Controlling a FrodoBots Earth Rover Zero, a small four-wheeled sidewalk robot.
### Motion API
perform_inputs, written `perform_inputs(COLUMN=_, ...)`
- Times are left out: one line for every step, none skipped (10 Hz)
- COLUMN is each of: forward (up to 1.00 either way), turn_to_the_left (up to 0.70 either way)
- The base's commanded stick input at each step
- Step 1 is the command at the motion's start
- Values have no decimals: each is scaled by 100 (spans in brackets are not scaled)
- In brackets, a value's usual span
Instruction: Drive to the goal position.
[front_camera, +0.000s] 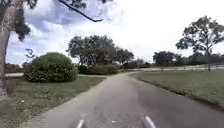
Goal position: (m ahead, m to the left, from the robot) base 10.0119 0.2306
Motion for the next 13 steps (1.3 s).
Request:
perform_inputs(forward=69, turn_to_the_left=3)
perform_inputs(forward=69, turn_to_the_left=3)
perform_inputs(forward=69, turn_to_the_left=3)
perform_inputs(forward=69, turn_to_the_left=3)
perform_inputs(forward=69, turn_to_the_left=3)
perform_inputs(forward=69, turn_to_the_left=3)
perform_inputs(forward=69, turn_to_the_left=3)
perform_inputs(forward=69, turn_to_the_left=3)
perform_inputs(forward=69, turn_to_the_left=3)
perform_inputs(forward=69, turn_to_the_left=3)
perform_inputs(forward=69, turn_to_the_left=3)
perform_inputs(forward=69, turn_to_the_left=3)
perform_inputs(forward=69, turn_to_the_left=3)
